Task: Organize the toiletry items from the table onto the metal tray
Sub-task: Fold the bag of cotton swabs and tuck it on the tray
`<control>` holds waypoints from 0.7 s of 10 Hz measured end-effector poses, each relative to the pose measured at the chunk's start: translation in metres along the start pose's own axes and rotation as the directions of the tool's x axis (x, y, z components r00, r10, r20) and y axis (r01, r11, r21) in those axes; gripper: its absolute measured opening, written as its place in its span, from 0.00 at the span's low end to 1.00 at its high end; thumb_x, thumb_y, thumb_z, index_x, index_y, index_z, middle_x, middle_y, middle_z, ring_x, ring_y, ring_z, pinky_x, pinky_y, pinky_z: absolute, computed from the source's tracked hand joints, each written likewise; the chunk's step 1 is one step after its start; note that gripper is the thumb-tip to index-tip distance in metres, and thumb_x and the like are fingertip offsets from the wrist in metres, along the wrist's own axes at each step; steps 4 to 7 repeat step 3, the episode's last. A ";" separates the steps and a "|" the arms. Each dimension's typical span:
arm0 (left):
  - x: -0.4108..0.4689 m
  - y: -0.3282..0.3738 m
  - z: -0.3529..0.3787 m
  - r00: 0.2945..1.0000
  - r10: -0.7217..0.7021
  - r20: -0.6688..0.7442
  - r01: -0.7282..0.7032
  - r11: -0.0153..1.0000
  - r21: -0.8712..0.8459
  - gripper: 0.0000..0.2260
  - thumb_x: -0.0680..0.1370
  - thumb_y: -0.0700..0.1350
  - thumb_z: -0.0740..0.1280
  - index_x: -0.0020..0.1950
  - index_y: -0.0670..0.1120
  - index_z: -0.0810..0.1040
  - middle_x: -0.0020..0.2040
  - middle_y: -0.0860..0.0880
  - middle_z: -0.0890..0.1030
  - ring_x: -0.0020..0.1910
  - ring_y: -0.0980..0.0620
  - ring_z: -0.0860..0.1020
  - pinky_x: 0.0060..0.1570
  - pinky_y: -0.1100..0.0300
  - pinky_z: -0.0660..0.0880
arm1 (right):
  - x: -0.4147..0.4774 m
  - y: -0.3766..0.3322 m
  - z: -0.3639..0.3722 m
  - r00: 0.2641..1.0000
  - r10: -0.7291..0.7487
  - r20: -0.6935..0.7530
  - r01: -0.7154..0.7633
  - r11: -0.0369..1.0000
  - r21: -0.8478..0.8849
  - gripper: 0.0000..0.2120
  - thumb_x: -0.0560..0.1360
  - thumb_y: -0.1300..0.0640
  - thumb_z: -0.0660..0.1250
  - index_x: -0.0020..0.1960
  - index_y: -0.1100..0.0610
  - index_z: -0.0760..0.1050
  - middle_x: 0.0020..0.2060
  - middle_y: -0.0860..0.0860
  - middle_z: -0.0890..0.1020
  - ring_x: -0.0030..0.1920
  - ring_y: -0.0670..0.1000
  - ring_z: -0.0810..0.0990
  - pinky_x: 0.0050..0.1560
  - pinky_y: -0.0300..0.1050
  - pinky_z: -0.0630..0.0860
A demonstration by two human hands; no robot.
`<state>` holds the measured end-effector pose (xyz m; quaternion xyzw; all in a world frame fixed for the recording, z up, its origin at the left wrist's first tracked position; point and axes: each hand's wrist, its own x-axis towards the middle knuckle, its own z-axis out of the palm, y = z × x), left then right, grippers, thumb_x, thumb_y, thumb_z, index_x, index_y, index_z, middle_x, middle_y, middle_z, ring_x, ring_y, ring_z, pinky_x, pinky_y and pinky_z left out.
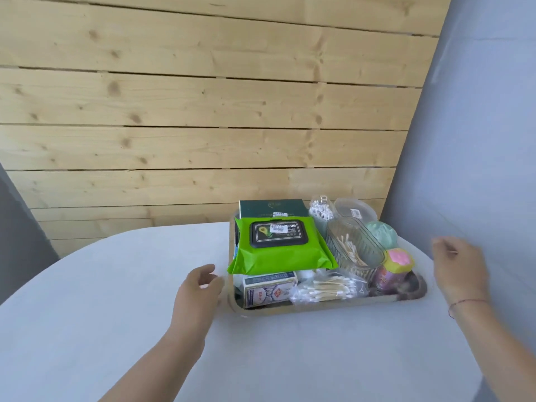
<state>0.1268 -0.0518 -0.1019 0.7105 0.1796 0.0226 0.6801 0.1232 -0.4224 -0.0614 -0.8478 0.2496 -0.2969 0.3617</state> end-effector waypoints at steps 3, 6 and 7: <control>0.068 0.102 -0.054 0.974 0.124 0.190 -0.152 0.978 0.141 0.21 0.75 0.32 0.65 0.38 0.59 0.84 0.43 0.62 0.84 0.39 0.58 0.81 0.41 0.71 0.75 | 0.088 -0.124 0.014 0.963 -0.248 0.104 0.205 0.927 0.313 0.19 0.67 0.33 0.65 0.49 0.45 0.80 0.44 0.44 0.83 0.47 0.48 0.81 0.51 0.45 0.74; 0.068 0.102 -0.054 0.974 0.124 0.190 -0.152 0.978 0.141 0.21 0.75 0.32 0.65 0.38 0.59 0.84 0.43 0.62 0.84 0.39 0.58 0.81 0.41 0.71 0.75 | 0.088 -0.124 0.014 0.963 -0.248 0.104 0.205 0.927 0.313 0.19 0.67 0.33 0.65 0.49 0.45 0.80 0.44 0.44 0.83 0.47 0.48 0.81 0.51 0.45 0.74; 0.068 0.102 -0.054 0.974 0.124 0.190 -0.152 0.978 0.141 0.21 0.75 0.32 0.65 0.38 0.59 0.84 0.43 0.62 0.84 0.39 0.58 0.81 0.41 0.71 0.75 | 0.088 -0.124 0.014 0.963 -0.248 0.104 0.205 0.927 0.313 0.19 0.67 0.33 0.65 0.49 0.45 0.80 0.44 0.44 0.83 0.47 0.48 0.81 0.51 0.45 0.74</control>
